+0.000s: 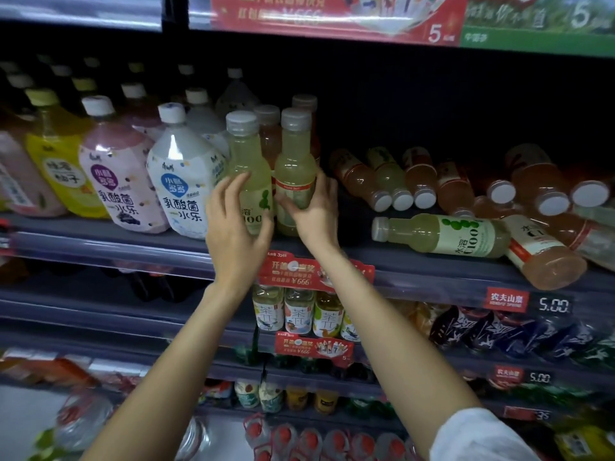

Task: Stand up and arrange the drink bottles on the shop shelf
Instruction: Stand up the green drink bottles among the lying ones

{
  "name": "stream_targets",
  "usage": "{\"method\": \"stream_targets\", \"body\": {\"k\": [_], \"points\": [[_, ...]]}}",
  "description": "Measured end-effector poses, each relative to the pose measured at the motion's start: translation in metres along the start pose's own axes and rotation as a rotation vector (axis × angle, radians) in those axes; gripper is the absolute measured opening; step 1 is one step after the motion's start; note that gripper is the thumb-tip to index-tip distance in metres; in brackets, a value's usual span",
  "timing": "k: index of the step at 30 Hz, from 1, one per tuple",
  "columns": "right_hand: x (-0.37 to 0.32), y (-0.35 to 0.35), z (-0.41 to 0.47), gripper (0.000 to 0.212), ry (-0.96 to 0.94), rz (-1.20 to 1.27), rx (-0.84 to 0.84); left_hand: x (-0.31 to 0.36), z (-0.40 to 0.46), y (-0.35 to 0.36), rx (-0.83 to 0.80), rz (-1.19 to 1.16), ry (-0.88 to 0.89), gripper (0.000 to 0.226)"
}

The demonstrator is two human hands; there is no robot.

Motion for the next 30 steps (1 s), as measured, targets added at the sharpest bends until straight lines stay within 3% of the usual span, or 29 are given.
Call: {"method": "stream_targets", "body": {"k": [6,10,13,15,20,23,25,30], "points": [[0.008,-0.016,0.006,0.072,-0.048,-0.043,-0.326,-0.007,0.006,0.016,-0.011,0.061,-0.050,0.074],[0.006,-0.075,0.011,0.041,-0.286,-0.330,-0.138,-0.007,0.008,0.022,0.000,0.037,-0.067,0.079],[0.028,-0.100,0.027,0.036,-0.099,-0.824,-0.187,-0.007,0.009,0.024,0.007,0.033,-0.063,0.083],[0.044,-0.103,0.034,0.038,0.049,-0.980,-0.298,-0.008,0.008,0.026,0.002,0.050,-0.054,0.084],[0.056,-0.098,0.043,0.040,0.178,-0.927,-0.380,0.000,-0.003,0.023,0.056,0.052,-0.035,0.072],[0.052,-0.088,0.046,0.044,0.162,-0.867,-0.415,0.025,-0.010,0.020,0.112,-0.012,0.195,0.052],[0.049,-0.079,0.044,0.044,0.153,-0.845,-0.439,0.039,-0.010,0.025,0.070,-0.061,0.301,0.044],[0.034,-0.070,0.035,0.042,0.078,-0.877,-0.441,0.052,-0.007,0.042,-0.141,-0.082,0.325,0.046]]}}
Point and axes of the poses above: each hand's wrist, its own z-axis towards the middle knuckle, its own y-axis out of the palm, x = y × z, the point moved 5 cm from there along z, towards the middle knuckle, and after that the axes turned 7 degrees about -y, right-handed, at the moved point
